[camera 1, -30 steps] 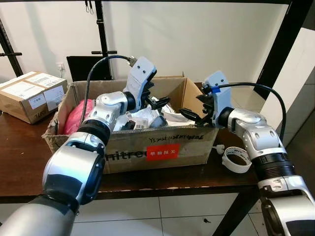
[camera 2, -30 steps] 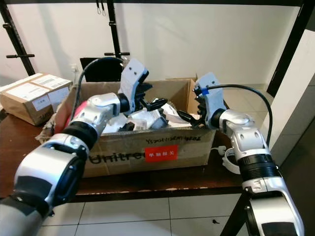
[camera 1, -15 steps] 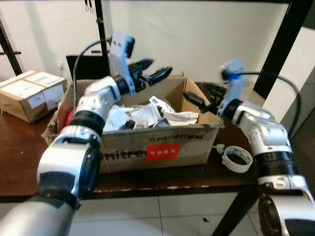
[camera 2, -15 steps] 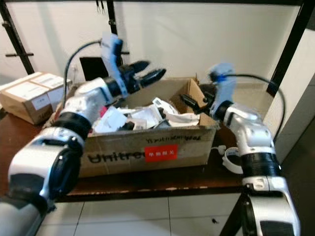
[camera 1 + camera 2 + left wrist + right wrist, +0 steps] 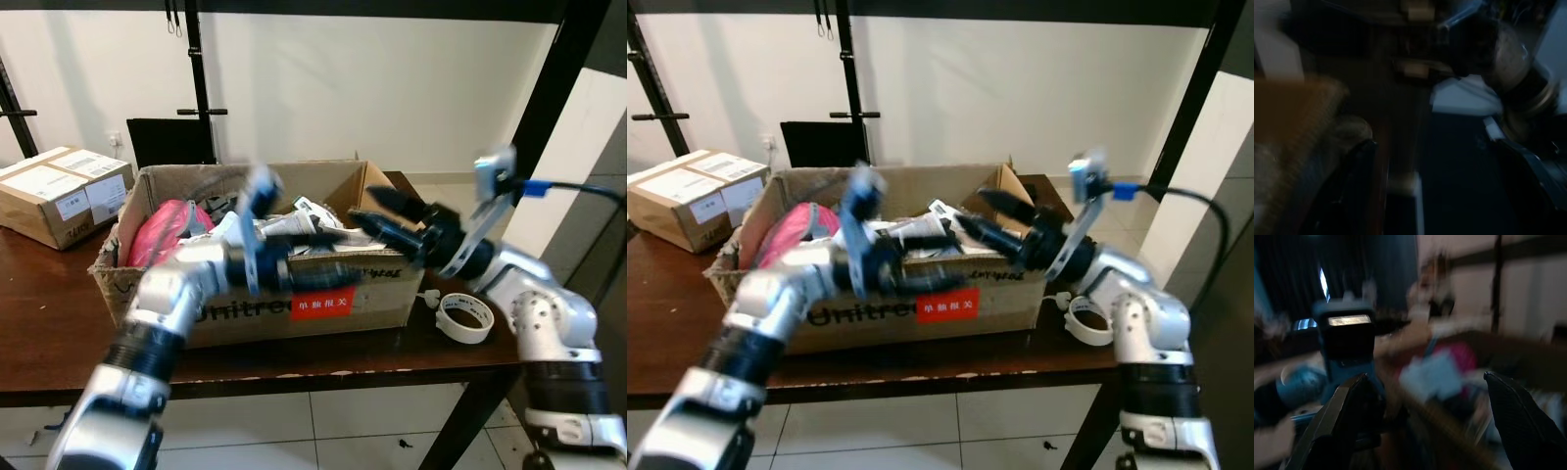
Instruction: Picking trash to rubbish bin
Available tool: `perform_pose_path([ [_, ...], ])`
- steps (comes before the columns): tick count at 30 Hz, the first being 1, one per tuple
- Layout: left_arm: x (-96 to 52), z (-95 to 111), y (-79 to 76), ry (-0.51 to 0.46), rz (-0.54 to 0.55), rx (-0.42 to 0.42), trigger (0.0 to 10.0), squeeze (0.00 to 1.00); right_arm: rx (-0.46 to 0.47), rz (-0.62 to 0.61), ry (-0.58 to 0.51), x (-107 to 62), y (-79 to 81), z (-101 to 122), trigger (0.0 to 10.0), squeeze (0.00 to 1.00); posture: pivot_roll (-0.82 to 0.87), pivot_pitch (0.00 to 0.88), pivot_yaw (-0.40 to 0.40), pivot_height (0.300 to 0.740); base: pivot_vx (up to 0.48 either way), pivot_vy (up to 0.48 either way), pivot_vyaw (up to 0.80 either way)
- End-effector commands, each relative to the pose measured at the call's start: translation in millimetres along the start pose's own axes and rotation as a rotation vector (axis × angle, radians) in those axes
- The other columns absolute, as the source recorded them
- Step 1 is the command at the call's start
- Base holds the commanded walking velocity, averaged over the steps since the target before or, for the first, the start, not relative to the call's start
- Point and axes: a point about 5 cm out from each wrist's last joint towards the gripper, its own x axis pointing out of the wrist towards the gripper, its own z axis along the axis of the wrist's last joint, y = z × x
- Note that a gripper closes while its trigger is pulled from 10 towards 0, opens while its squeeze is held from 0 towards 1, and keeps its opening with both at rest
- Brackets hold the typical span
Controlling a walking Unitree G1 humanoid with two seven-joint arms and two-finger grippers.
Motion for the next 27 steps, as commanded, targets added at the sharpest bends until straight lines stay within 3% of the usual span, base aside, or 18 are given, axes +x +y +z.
perform_pose_path([
  [1, 3.6, -10.6, -8.6, 0.104, -0.003, -0.009, 10.0, 0.00, -0.011, 0.029, 0.068, -0.1, 5.0, -7.5, 10.0, 0.00, 0.05, 0.046, -0.049, 0.740, 0.000, 0.000, 0.00],
  [5, 0.0, -50.4, -18.2, 0.314, 0.051, -0.077, 10.0, 0.00, -0.003, 0.028, 0.214, -5.7, 8.1, -32.1, 10.0, 0.00, 0.05, 0.043, -0.050, 0.740, 0.000, 0.000, 0.00],
  [10, 2.0, -70.4, -31.9, 0.380, 0.045, -0.134, 10.0, 0.00, -0.001, 0.040, 0.307, -11.7, 11.6, -47.2, 10.0, 0.00, 0.05, 0.042, -0.047, 0.740, 0.000, 0.000, 0.00],
  [14, 1.7, -101.4, -45.3, 0.516, 0.043, -0.182, 10.0, 0.00, -0.016, 0.054, 0.450, -19.7, 15.2, -68.9, 10.0, 0.00, 0.05, 0.043, -0.046, 0.740, 0.000, 0.000, 0.00],
  [16, -2.7, -122.4, -54.3, 0.612, 0.043, -0.215, 10.0, 0.00, -0.027, 0.046, 0.538, -26.2, 15.5, -80.8, 10.0, 0.00, 0.05, 0.045, -0.045, 0.740, 0.000, 0.000, 0.00],
  [23, -14.2, -158.1, -69.7, 0.726, 0.074, -0.317, 10.0, 0.00, -0.042, 0.010, 0.711, -45.2, 10.8, -101.4, 10.0, 0.00, 0.05, 0.047, -0.045, 0.740, 0.000, 0.000, 0.00],
  [24, -25.0, -178.3, -78.8, 0.811, 0.081, -0.361, 10.0, 0.00, -0.064, 0.007, 0.823, -56.5, 10.0, -113.1, 10.0, 0.00, 0.05, 0.047, -0.045, 0.740, 0.000, 0.000, 0.00],
  [27, -32.3, -190.1, -86.2, 0.866, 0.074, -0.383, 10.0, 0.00, -0.077, 0.009, 0.892, -63.6, 9.9, -120.4, 10.0, 0.00, 0.05, 0.047, -0.045, 0.740, 0.000, 0.000, 0.00],
])
